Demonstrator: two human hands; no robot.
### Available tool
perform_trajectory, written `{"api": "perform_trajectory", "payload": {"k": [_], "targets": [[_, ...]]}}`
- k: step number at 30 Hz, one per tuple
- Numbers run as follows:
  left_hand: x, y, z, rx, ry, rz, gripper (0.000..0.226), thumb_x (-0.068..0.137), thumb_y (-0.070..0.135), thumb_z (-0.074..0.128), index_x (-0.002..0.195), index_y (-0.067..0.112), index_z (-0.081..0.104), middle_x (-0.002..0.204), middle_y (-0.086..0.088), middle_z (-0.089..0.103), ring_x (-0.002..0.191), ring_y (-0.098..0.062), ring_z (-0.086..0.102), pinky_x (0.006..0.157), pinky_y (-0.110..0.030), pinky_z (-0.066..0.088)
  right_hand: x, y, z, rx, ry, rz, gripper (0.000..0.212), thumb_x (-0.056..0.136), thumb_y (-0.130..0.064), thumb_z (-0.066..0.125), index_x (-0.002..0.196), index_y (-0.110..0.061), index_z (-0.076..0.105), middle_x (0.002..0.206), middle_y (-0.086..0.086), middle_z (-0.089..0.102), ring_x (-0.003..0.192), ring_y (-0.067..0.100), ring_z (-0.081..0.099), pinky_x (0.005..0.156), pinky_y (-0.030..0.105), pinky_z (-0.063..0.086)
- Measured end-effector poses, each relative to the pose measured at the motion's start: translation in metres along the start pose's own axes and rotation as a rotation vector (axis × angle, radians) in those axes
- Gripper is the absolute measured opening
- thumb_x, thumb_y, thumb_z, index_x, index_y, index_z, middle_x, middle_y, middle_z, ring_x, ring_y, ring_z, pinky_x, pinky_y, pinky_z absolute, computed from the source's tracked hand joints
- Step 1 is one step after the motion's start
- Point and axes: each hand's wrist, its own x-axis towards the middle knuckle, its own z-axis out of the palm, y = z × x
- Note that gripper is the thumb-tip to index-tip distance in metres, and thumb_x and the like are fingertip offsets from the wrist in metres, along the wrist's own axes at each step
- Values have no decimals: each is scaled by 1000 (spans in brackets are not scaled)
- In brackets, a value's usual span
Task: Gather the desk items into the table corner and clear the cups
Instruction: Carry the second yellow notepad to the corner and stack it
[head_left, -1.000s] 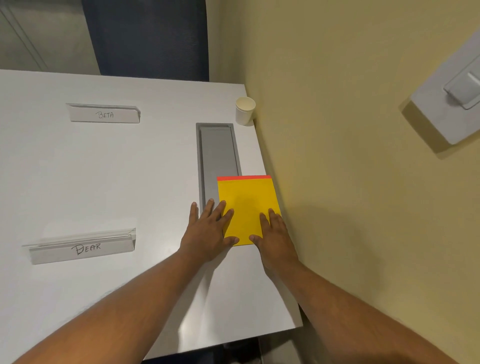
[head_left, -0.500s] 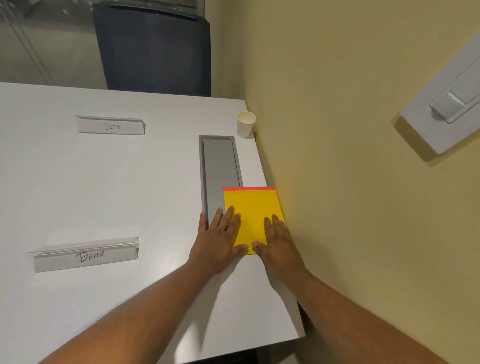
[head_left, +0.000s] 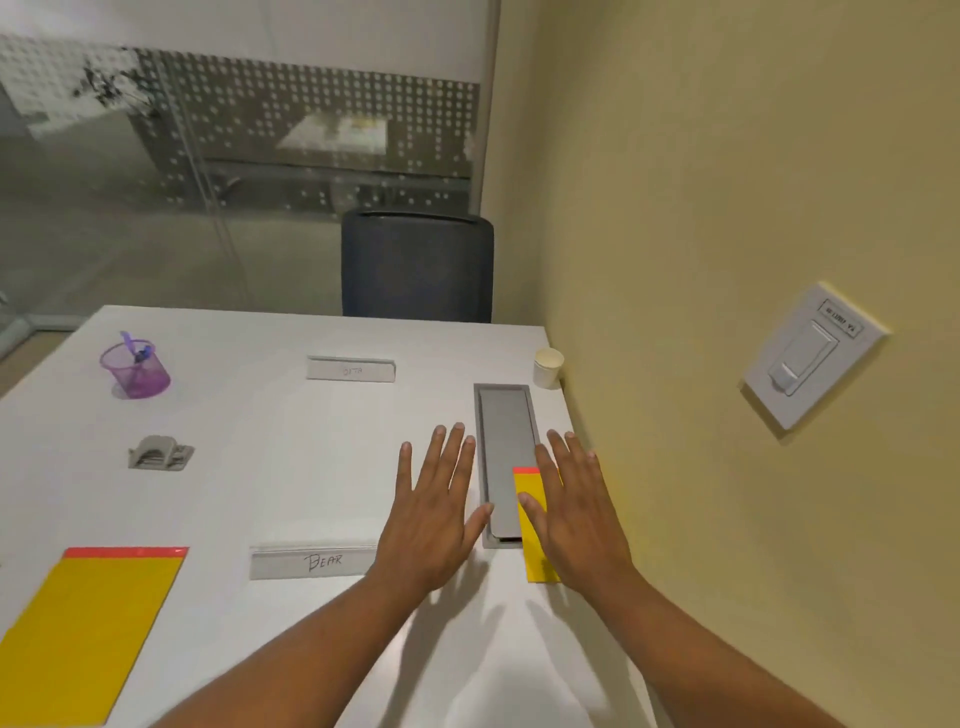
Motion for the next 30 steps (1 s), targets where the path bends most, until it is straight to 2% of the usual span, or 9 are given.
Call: {"api": "perform_trajectory", "payload": {"k": [6, 9, 12, 15, 19, 22, 24, 27, 30], "targets": [[-26, -37, -89, 130, 74, -106, 82, 107, 65, 26, 169, 15, 7, 177, -6, -3, 164, -28, -6, 129, -63, 6, 9, -62, -43, 120, 42, -107, 77, 106, -63, 5, 165, -16, 22, 174, 8, 12, 162, 27, 7, 128, 53, 21], [-52, -47, -126, 183, 103, -182, 84, 105, 70, 21, 169, 17, 8, 177, -7, -2, 163, -31, -2, 129, -64, 4, 5, -94, -66, 190, 105, -154, 74, 106, -64, 13, 165, -19, 20, 175, 5, 12, 162, 26, 7, 129, 52, 18], [-87, -55, -158, 237, 142, -225, 85, 104, 70, 16, 169, 17, 1, 177, -7, -4, 163, -31, -4, 128, -64, 7, -5, -126, -84, 214, 148, -204, 73, 106, -63, 26, 166, -23, 17, 175, 2, 7, 162, 24, 3, 130, 49, 9], [-129, -65, -192, 254, 199, -295, 84, 104, 70, 15, 168, 18, 0, 177, -7, -2, 163, -31, -1, 128, -65, 10, -12, -161, -103, 229, 164, -295, 73, 106, -62, 30, 166, -23, 16, 175, 1, 7, 162, 23, 2, 129, 44, -1], [-188, -88, -238, 350, 201, -402, 84, 105, 68, 16, 168, 15, 0, 177, -9, -3, 163, -31, -4, 128, -64, 8, -21, -217, -133, 270, 196, -411, 71, 107, -59, 33, 165, -19, 20, 175, 3, 9, 162, 25, 5, 131, 48, 6], [-228, -105, -274, 414, 229, -490, 85, 107, 66, 24, 168, 12, 3, 177, -9, -4, 163, -30, -7, 129, -62, 2, -29, -268, -159, 310, 209, -525, 74, 107, -63, 25, 165, -18, 20, 175, 5, 10, 162, 26, 4, 131, 50, 10], [-253, -116, -295, 447, 231, -529, 84, 107, 65, 23, 168, 10, 4, 177, -10, -2, 163, -30, -6, 129, -62, 4, -34, -301, -176, 338, 221, -608, 76, 106, -65, 20, 165, -17, 20, 175, 5, 11, 162, 25, 3, 131, 49, 9], [-291, -134, -321, 516, 238, -579, 83, 108, 63, 20, 167, 7, 4, 177, -12, -2, 163, -31, -6, 127, -64, 9, -42, -351, -193, 367, 244, -709, 75, 107, -62, 29, 165, -15, 20, 175, 6, 10, 162, 25, 1, 131, 48, 8], [-335, -157, -338, 545, 272, -647, 84, 107, 62, 25, 167, 5, 7, 177, -13, 0, 164, -31, -4, 128, -64, 10, -52, -403, -197, 357, 264, -792, 74, 108, -61, 30, 164, -12, 22, 174, 8, 12, 162, 26, 3, 130, 50, 12]]}}
